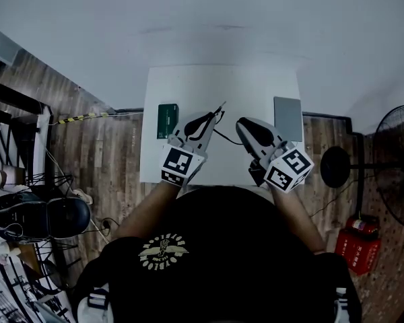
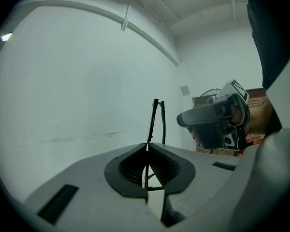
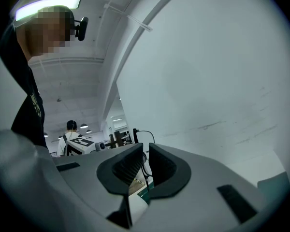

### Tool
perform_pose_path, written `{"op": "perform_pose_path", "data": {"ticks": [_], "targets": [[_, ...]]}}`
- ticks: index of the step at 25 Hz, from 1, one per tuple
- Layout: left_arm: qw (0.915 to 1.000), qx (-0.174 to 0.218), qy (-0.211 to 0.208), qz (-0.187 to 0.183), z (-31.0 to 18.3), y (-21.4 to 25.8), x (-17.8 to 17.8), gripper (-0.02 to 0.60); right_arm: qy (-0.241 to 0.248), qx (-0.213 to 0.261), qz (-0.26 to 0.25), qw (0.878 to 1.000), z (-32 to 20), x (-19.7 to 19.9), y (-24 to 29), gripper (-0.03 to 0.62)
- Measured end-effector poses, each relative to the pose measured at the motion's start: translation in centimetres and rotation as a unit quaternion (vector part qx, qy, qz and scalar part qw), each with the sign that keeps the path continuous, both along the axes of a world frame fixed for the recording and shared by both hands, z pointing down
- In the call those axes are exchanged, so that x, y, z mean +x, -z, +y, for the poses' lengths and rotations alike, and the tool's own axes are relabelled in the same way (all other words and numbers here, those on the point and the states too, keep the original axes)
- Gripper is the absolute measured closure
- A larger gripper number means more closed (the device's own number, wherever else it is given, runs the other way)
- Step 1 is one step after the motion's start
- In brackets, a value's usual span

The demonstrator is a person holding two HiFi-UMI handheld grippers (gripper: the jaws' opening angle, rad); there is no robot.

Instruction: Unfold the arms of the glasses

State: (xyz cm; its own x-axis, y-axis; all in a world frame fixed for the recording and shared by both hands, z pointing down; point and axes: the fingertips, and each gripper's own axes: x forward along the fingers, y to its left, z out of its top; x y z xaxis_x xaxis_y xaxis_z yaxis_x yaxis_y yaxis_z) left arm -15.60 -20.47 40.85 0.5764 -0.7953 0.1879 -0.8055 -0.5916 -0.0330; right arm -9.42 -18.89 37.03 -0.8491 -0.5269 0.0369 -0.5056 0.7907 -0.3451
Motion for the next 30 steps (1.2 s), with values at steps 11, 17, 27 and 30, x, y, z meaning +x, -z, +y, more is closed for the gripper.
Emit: {"op": "perform_pose_path", "data": {"ticks": [11, 17, 27, 30], "targets": [[0.9995, -0.011, -0.011, -0.027, 1.2, -0.5, 3.9, 0.561, 0.037, 0.013, 0.004, 0.999, 0.7, 0.5, 1.0, 0.526], [0.9994, -0.010, -0.006, -0.033, 1.7, -0.4, 6.6, 0.561, 0.059, 0.013, 0.009, 0.998, 0.9, 2.1, 1.0, 0.522], [0.9968, -0.004, 0.018, -0.078, 1.6, -0.4, 8.5, 0.561, 0.078, 0.005, 0.033, 0.996, 0.5, 4.7, 0.5, 0.576], [0.9942, 0.002, 0.011, -0.107, 1.3, -0.7, 8.7, 0.561, 0.085, -0.002, 0.037, 0.996, 0.1, 5.0, 0.0, 0.577]]}}
